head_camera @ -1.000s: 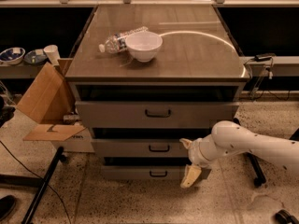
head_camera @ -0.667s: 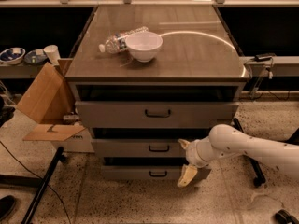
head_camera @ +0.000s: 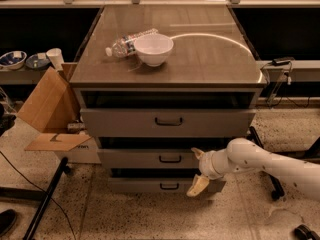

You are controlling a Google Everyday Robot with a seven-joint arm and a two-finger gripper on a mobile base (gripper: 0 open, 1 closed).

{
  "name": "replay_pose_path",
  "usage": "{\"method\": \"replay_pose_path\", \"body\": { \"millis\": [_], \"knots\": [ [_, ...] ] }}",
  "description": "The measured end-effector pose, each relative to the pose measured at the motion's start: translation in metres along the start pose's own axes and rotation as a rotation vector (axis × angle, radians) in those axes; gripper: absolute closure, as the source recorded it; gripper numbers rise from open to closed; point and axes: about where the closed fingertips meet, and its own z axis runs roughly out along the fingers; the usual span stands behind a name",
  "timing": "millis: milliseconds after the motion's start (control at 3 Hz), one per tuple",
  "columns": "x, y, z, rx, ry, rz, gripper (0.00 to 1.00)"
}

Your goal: Open middle drawer

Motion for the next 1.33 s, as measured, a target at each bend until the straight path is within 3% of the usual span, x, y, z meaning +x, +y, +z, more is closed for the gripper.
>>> {"method": "replay_pose_path", "body": {
  "millis": [667, 1333],
  "knots": [
    [-0.004, -0.019, 0.001, 0.084, -0.098, 0.081, 0.0],
    [-0.011, -0.026, -0.001, 0.102, -0.117, 0.092, 0.0]
  ]
}}
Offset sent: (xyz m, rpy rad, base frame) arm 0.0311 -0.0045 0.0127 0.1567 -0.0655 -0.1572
